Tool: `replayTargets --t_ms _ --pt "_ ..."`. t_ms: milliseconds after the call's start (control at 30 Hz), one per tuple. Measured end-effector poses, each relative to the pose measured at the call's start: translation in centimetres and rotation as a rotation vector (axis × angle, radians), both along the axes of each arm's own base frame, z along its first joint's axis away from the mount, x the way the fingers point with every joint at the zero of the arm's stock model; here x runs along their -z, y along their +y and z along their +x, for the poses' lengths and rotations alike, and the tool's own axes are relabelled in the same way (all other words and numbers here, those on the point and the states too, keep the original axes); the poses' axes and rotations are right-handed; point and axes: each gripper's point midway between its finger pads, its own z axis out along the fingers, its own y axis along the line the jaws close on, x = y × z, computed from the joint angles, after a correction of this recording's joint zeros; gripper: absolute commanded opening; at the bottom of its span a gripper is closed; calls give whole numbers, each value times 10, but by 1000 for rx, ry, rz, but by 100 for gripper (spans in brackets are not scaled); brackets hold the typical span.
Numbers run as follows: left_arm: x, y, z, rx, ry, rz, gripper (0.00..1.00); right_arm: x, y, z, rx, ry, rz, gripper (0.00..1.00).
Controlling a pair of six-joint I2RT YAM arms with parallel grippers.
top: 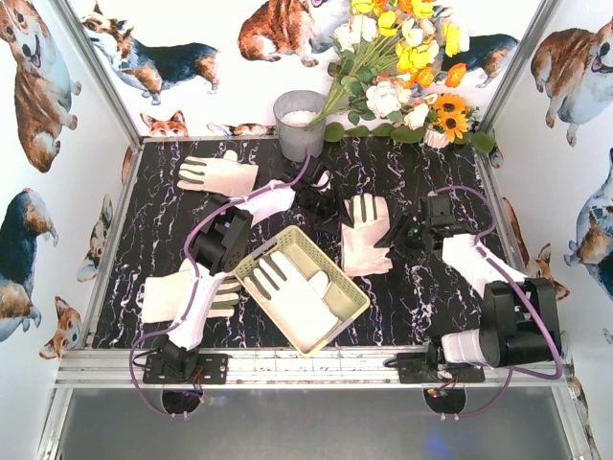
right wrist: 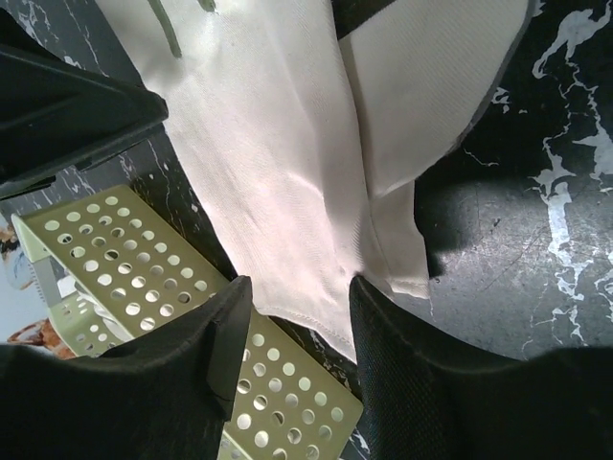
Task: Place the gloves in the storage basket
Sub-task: Pair the glove with the glove, then pick up the glove from the center of the board.
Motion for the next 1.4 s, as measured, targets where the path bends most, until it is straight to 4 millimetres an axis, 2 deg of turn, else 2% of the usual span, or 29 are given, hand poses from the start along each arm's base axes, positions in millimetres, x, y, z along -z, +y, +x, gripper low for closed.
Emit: replayTargets --t_ms 233,367,633,900,1067,1133,1200,1300,1400 --pt "3 1 -3 4 8 7 44 -16 -10 -1 9 -40 -59 50" --pt "4 2 -4 5 14 11 45 -24 -15 1 4 -67 -94 46" --pt "5 4 -9 16 30 22 45 -3 -16 -4 -1 10 -108 40" --pt "6 4 -14 30 51 11 38 14 -17 -7 -5 50 -118 16" --pt "9 3 -17 35 68 1 31 23 -12 0 -3 62 -99 14" --pt "10 3 -18 36 75 0 25 27 -9 3 -10 63 -90 15" --pt "11 3 -19 37 79 1 20 32 -6 3 -17 75 -85 20" --pt "14 5 -19 37 78 14 15 34 -6 2 -21 84 -87 36" --pt "16 6 -20 43 76 23 13 27 -7 7 -29 65 -98 50"
